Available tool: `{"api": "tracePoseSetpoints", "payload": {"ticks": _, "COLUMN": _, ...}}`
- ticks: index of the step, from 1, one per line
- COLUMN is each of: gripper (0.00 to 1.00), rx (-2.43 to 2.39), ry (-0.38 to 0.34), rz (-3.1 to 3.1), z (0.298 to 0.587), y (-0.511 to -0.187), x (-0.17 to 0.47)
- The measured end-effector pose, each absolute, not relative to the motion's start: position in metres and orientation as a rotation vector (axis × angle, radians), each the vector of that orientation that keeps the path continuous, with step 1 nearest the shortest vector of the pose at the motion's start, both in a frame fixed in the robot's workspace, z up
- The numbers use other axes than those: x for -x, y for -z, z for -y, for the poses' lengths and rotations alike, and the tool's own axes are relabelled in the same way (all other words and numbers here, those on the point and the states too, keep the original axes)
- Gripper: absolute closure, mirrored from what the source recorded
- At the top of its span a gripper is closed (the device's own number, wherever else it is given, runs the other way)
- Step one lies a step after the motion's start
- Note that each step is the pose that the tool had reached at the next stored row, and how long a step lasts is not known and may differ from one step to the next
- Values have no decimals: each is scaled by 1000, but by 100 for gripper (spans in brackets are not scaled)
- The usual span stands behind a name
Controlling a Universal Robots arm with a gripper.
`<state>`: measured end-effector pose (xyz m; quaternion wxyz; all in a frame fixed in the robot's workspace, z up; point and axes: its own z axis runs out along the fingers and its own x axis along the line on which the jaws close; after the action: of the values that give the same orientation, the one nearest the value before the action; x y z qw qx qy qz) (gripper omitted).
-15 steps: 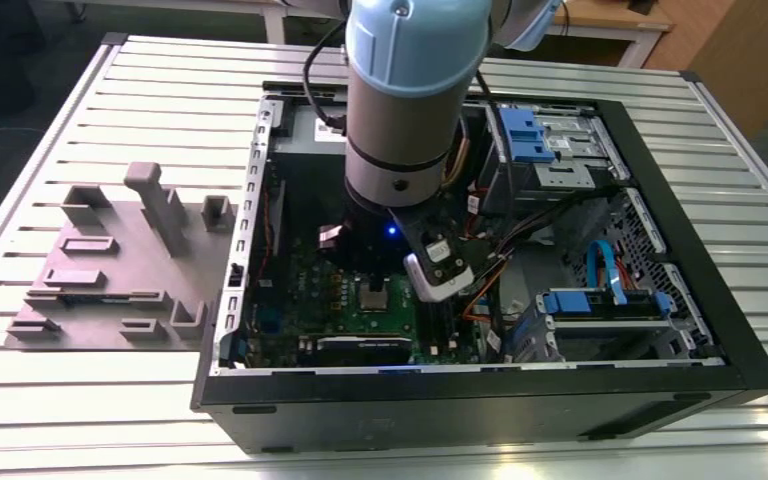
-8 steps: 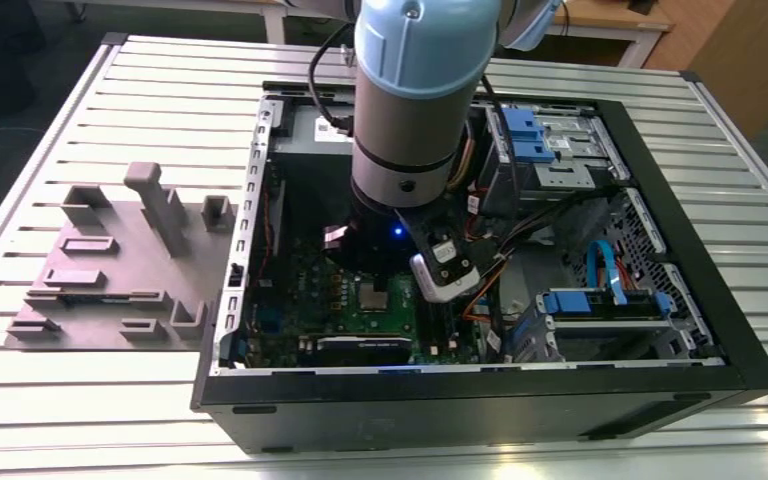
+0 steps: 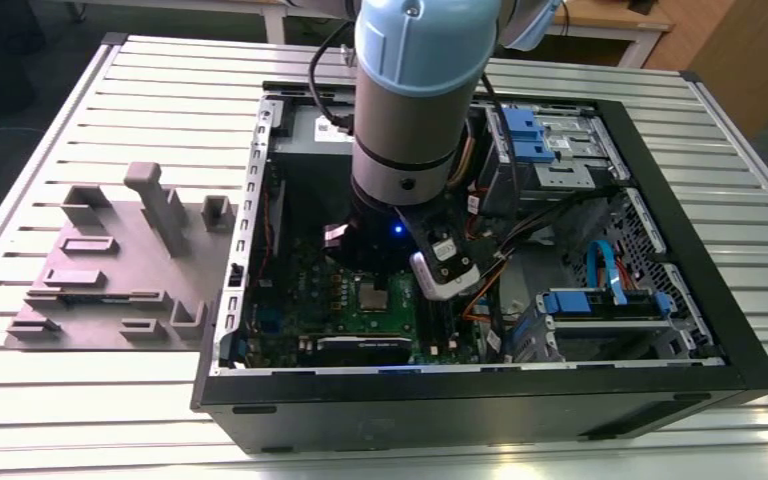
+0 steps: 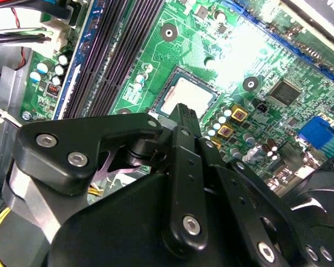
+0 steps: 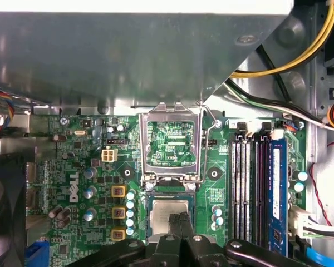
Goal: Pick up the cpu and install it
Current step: 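Close the cpu cover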
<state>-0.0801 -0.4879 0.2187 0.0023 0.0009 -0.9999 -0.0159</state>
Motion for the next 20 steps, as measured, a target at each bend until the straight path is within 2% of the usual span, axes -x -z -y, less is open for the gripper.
{"api": "tracePoseSetpoints", "payload": {"ticks": 20, "gripper": 90, "rx": -26, "ry": 50, "rz": 3136, "z": 486, "y": -226, "x": 76}}
